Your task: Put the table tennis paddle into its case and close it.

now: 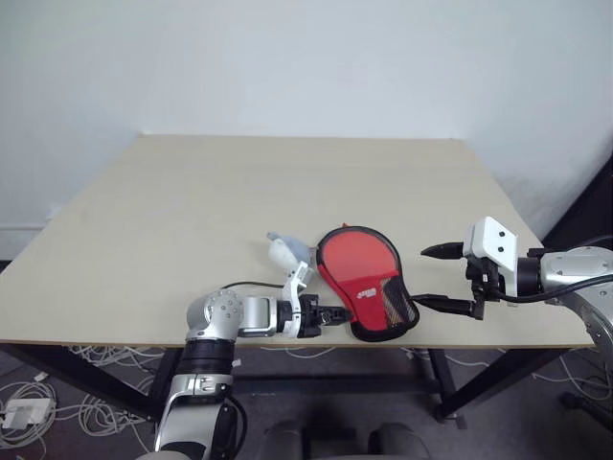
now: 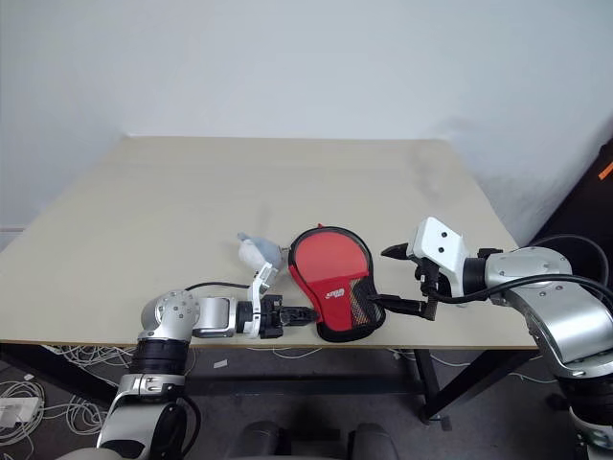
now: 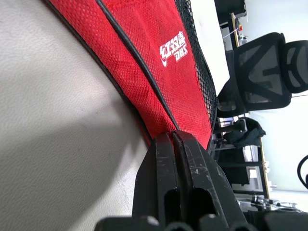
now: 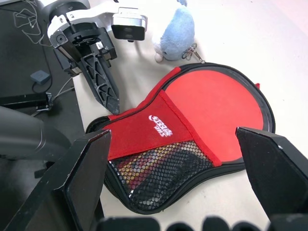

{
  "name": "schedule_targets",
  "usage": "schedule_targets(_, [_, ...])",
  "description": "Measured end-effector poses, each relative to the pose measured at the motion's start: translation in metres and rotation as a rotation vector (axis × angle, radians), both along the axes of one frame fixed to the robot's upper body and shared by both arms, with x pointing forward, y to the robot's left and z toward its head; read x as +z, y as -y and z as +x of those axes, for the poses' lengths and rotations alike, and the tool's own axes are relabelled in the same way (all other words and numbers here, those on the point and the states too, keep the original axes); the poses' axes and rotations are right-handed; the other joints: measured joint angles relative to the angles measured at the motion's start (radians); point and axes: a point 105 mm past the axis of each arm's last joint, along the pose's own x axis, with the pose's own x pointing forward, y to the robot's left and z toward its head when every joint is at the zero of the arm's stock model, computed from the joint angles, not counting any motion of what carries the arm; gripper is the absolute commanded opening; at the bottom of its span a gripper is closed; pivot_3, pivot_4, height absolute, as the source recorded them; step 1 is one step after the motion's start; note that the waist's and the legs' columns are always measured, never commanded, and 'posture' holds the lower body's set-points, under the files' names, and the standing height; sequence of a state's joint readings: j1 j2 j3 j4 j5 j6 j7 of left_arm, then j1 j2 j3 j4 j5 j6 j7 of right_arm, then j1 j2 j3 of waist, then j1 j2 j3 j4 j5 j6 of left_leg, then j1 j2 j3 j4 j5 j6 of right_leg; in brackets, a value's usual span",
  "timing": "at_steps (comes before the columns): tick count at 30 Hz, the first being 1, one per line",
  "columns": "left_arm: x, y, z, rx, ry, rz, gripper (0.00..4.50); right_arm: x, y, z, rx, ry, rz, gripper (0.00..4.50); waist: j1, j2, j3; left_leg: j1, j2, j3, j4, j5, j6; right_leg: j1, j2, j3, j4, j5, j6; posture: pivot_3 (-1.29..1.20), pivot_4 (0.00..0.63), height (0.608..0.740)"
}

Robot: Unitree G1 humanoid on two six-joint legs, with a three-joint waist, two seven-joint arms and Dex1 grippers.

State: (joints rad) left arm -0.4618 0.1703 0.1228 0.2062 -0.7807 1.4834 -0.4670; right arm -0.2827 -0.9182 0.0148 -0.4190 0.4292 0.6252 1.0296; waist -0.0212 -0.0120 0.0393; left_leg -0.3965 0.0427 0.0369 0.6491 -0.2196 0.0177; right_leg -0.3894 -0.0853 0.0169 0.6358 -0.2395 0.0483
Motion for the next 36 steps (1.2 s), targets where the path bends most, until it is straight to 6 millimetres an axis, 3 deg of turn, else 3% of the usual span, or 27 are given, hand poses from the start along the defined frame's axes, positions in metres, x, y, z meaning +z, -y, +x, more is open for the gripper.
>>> schedule_targets(11, [0.010,-0.030,-0.018,-0.081,-0.023,0.034,0.01,-0.001,0.000,0.001,-0.008,0.000,0.003,4.50,-0.013,-0.008,0.006,-0.002,0.001,0.000,-0.001,0.000,-0.001,-0.003,0.000,0.000,0.000,0.000,0.000,0.00,0.000,0.740])
schedule_targets(17, [0.011,-0.027,-0.010,-0.056,0.031,0.031,0.01,-0.004,-0.004,0.001,-0.006,-0.004,0.015,4.50,-0.009,-0.010,0.007,-0.004,0.001,-0.001,-0.002,0.000,-0.001,-0.002,0.000,-0.001,-0.004,0.000,0.000,0.00,0.000,0.740])
schedule_targets(21, [0.014,-0.017,-0.003,-0.030,0.071,-0.013,0.89,-0.004,-0.003,0.001,-0.009,-0.002,0.012,4.50,-0.007,-0.010,0.007,-0.005,0.001,-0.001,-0.002,-0.001,0.000,-0.002,0.000,-0.001,-0.006,0.000,0.000,0.00,0.000,0.740])
schedule_targets(28, [0.012,-0.009,0.001,-0.008,0.046,-0.030,3.35,-0.006,-0.003,0.001,-0.012,-0.007,0.010,4.50,-0.004,-0.010,0.007,-0.006,0.001,-0.001,-0.002,0.000,0.001,-0.002,0.000,-0.001,-0.007,0.001,0.000,0.00,0.000,0.740])
schedule_targets(36, [0.014,-0.003,0.003,0.007,0.002,-0.044,3.35,-0.007,-0.003,0.001,-0.016,-0.010,0.013,4.50,0.002,-0.010,0.007,-0.006,0.000,-0.001,-0.002,0.000,0.003,-0.001,0.000,-0.002,-0.008,0.001,0.000,0.00,0.000,0.740])
